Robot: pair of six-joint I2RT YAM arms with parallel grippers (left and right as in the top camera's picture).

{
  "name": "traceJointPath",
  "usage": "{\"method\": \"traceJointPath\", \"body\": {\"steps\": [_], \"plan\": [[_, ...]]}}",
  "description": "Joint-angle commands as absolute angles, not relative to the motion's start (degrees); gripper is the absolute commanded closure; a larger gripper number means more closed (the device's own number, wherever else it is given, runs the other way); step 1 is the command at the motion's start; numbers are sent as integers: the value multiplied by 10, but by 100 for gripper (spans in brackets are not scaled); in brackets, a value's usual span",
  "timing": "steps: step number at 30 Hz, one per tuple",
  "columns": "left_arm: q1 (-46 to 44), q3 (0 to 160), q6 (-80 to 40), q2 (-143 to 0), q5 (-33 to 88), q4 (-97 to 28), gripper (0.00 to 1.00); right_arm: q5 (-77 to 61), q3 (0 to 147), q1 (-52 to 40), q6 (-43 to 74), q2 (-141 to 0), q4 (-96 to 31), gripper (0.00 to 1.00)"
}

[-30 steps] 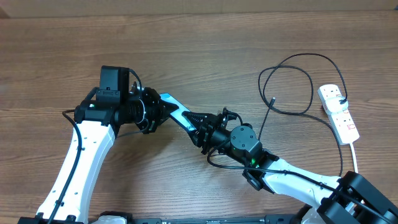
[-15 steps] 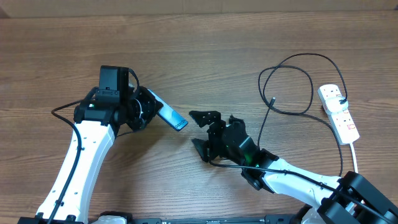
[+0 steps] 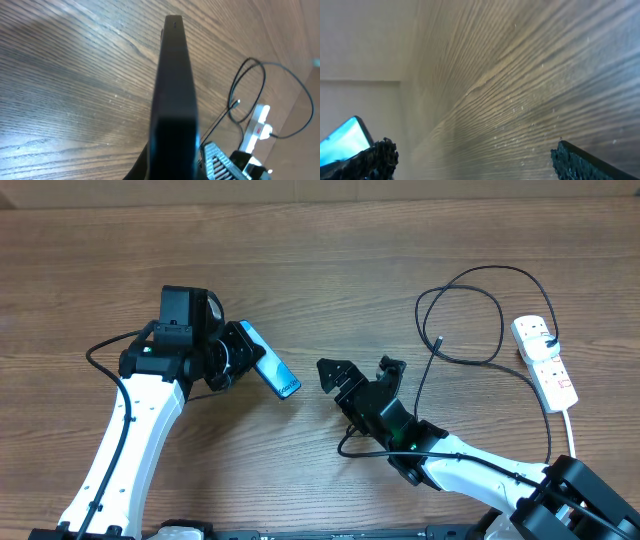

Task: Plug charger to phone and switch on socket
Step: 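Move the right gripper to the black cable and grasp the USB-C plug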

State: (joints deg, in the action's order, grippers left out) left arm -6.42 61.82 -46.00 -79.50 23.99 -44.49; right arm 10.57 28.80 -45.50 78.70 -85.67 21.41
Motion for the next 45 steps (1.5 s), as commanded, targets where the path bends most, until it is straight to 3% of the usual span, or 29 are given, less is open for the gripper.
{"method": "traceJointPath", "body": {"steps": [1,4,10,18,28,40,45], "plan": [[-68,620,-416,-787,266,-456,96,124,291,-454,714,-840,209,0],[-68,620,-402,-789,266,-463,96,124,301,-443,715,-815,154,1],[-67,620,-403,-814,271,-454,96,124,393,-397,701,-760,-117,0],[-67,620,-414,-894,368,-427,96,124,533,-344,652,-756,-384,0],[-67,620,-387,-958,570,-421,96,131,536,-330,653,-760,-409,0],[-19,620,-342,-963,581,-417,96,171,536,-270,651,-780,-524,0],[-12,620,-342,-963,556,-416,96,73,536,-197,478,-841,-431,0]]}}
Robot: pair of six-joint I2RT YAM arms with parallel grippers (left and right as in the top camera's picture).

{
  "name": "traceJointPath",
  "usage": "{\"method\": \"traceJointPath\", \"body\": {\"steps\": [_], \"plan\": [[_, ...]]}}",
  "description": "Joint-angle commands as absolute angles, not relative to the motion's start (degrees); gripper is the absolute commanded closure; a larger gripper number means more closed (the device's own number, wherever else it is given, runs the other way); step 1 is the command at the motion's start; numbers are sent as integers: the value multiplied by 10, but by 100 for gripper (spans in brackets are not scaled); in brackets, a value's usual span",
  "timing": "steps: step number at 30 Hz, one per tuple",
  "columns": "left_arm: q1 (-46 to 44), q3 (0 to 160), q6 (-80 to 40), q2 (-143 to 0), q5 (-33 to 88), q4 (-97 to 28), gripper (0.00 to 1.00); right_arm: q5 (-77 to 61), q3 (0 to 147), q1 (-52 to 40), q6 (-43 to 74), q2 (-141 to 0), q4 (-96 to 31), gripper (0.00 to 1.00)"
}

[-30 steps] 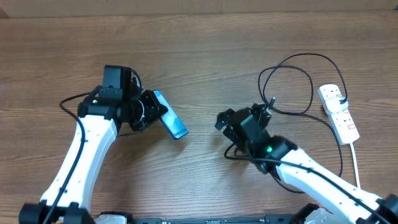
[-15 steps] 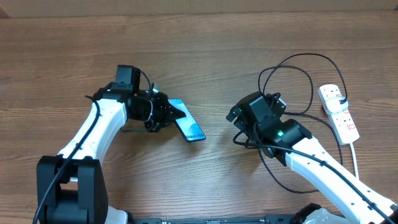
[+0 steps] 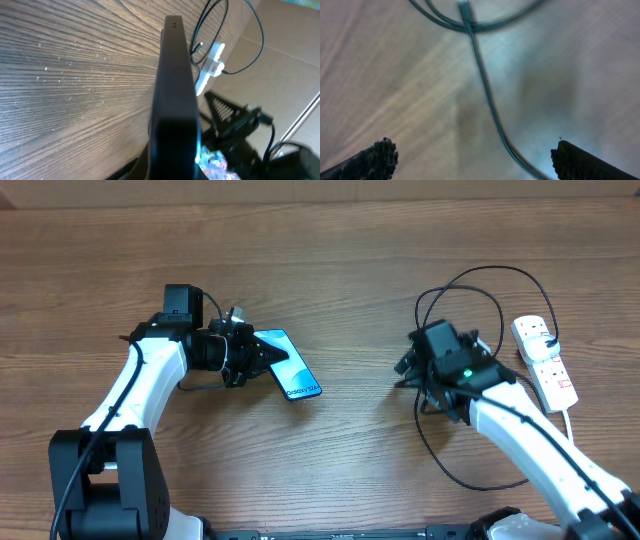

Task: Plug charger to phone and switch on socket
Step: 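Move the right gripper to the black cable and grasp the USB-C plug, then carry the USB-C plug with the right gripper toward the phone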

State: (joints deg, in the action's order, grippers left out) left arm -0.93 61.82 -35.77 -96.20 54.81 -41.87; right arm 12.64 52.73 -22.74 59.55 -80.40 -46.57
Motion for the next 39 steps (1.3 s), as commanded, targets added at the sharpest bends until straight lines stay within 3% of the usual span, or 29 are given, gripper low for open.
{"method": "traceJointPath", "body": {"steps": [1,3,8,15,18,22,26,29,39], "plan": [[-12,620,-342,-963,551,-417,96,75,536,-190,467,-854,-418,0],[-13,620,-342,-963,550,-416,96,81,536,-174,456,-876,-395,1],[-12,620,-342,-963,547,-416,96,86,536,-131,443,-933,-332,18],[-12,620,-343,-963,536,-415,96,76,536,-131,389,-1001,-260,24],[-13,620,-343,-963,536,-415,96,76,536,-131,389,-1035,-231,32],[-13,620,-347,-963,536,-413,96,73,536,-131,390,-1058,-214,51],[-10,620,-347,-963,536,-413,96,51,536,-131,389,-1062,-220,87],[-10,620,-347,-963,537,-413,96,13,536,-131,389,-1062,-236,96],[-12,620,-284,-963,662,-333,96,-67,580,-131,324,-1030,-387,96]]}}
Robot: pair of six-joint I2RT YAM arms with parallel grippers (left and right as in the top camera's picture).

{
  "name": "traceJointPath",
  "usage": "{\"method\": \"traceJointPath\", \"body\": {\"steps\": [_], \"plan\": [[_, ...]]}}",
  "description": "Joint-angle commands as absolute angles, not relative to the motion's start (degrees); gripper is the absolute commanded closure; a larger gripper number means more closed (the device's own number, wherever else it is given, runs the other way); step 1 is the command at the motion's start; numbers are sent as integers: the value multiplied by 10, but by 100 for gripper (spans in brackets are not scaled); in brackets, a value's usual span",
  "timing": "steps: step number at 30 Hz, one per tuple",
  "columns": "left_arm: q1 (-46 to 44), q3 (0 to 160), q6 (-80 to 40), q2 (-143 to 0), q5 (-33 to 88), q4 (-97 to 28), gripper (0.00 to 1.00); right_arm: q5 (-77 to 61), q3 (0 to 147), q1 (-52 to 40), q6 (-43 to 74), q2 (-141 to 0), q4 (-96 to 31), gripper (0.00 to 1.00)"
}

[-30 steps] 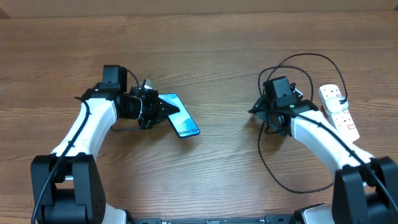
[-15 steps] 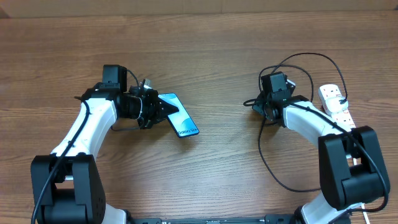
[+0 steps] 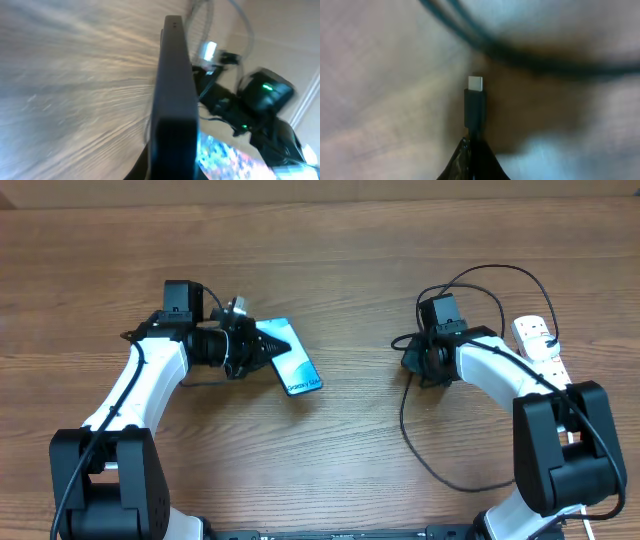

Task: Plug charger to phone and switch on socket
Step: 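Carry the USB-C plug with the right gripper toward the phone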

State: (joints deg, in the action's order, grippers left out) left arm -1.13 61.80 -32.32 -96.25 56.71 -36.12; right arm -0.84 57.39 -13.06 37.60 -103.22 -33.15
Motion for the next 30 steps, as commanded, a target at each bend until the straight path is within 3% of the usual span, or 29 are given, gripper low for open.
{"method": "traceJointPath", "body": {"steps": [1,12,23,30], "plan": [[-12,620,-284,-963,663,-320,96,-77,589,-131,311,-1020,-410,96],[-11,620,-298,-963,731,-209,96,-285,606,-170,265,-794,-552,96],[-18,620,-336,-964,875,-121,96,-279,601,-400,318,-691,-526,96],[-18,620,-336,-964,888,-121,96,-218,598,-474,378,-691,-515,96]]}}
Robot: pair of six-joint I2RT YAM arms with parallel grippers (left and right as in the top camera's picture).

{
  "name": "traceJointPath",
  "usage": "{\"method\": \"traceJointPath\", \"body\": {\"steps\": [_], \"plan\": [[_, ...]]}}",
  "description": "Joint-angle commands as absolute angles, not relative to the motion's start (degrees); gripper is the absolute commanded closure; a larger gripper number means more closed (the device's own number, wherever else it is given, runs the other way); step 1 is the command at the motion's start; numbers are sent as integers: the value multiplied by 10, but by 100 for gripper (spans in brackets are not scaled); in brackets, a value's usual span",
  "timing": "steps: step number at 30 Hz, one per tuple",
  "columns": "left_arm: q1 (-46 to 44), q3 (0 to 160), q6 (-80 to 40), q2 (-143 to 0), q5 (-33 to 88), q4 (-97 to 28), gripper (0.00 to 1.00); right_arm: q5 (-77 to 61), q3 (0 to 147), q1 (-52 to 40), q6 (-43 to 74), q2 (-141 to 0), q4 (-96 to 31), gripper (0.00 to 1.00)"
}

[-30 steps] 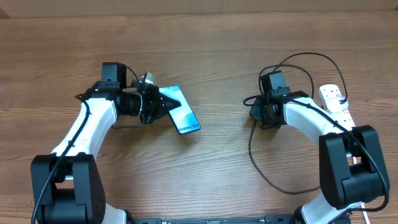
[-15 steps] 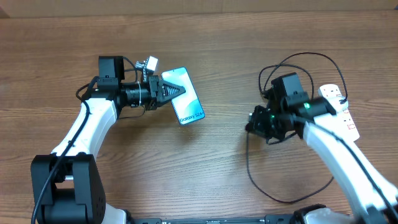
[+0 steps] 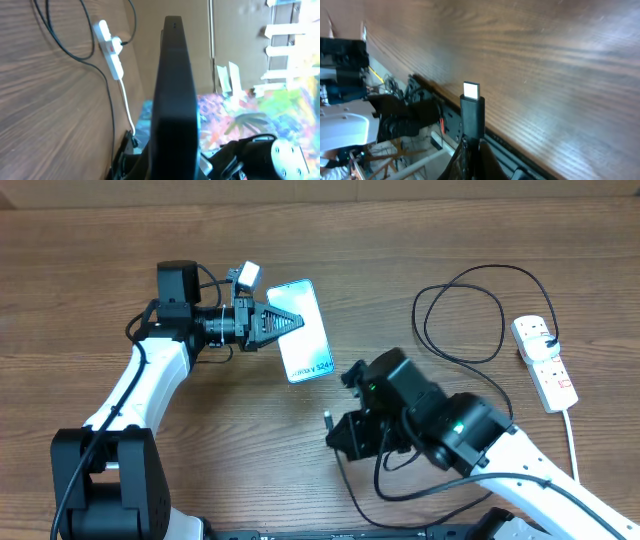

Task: Plug charger to phone and switch on socket
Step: 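Carry the USB-C plug with the right gripper toward the phone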

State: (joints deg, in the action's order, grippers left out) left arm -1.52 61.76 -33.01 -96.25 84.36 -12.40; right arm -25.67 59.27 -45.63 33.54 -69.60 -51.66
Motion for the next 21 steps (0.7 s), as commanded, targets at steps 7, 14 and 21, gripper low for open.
{"method": "traceJointPath", "body": {"steps": [7,14,21], "plan": [[-18,620,-336,-964,886,-121,96,-233,588,-481,380,-691,-517,96],[-18,620,-336,-964,881,-121,96,-248,559,-481,380,-691,-518,96],[-18,620,-334,-964,864,-121,96,-240,559,-495,379,-691,-461,96]]}}
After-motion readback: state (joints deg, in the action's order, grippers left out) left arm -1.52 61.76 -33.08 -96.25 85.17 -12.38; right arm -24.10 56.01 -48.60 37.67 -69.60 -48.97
